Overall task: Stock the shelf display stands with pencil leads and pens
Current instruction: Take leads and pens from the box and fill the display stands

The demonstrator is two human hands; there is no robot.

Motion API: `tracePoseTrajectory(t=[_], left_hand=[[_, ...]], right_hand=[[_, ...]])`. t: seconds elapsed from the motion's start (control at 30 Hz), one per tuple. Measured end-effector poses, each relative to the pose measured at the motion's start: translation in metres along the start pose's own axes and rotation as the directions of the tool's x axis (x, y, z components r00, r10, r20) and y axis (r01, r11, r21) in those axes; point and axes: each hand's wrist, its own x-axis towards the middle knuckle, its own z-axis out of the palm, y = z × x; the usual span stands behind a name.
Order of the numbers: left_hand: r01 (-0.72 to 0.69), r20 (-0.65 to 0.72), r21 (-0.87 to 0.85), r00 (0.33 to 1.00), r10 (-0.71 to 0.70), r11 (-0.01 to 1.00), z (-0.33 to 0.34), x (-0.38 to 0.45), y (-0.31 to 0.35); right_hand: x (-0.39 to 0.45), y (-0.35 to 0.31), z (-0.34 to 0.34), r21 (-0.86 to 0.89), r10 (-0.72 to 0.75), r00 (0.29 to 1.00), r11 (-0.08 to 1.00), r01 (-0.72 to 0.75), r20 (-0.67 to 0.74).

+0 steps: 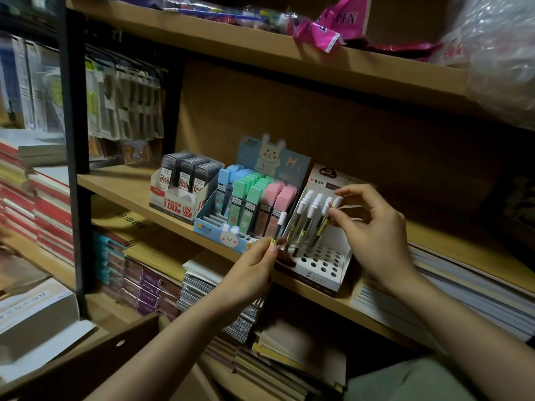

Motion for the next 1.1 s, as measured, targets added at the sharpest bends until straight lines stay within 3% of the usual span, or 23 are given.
tracePoseTrajectory(t=[0.23,0.4,0.67,0.77,0.87,1.0,1.1], left_hand=[[-0.105,0.003,0.114,0.994,0.106,0.988,0.0,0.003,-0.006],[-0.08,0.004,0.115,0.997,0.08,0.99,-0.001,0.003,-0.007],[-0.046,-0.015,0.123,0.999,0.048,0.991,-0.001,0.002,-0.005],[-0.043,-0.014,0.058,0.999,0.044,0.997,-0.001,0.001,-0.001],[-0.093,0.049,-0.044,0.994,0.096,0.995,0.001,-0.001,0.001],[-0.177,0.11,-0.048,0.977,0.181,0.983,0.006,-0.001,0.003],[-0.204,0.143,-0.052,0.967,0.21,0.978,0.009,-0.001,0.005]], right_hand=[[-0.002,0.001,0.005,0.009,0.014,1.0,1.0,-0.014,0.014],[0.008,0.005,0.009,-0.158,0.056,0.998,0.986,-0.061,-0.035],[0.003,0.007,0.019,-0.154,0.073,0.997,0.986,-0.068,0.026],[0.002,0.003,0.016,-0.172,0.069,0.997,0.982,-0.072,-0.019],[-0.005,-0.008,0.011,-0.064,0.028,0.997,0.997,-0.033,-0.077],[-0.016,-0.023,0.014,0.106,0.064,0.993,0.992,-0.075,0.103],[-0.02,-0.028,0.019,0.135,0.059,0.99,0.988,-0.077,0.13]])
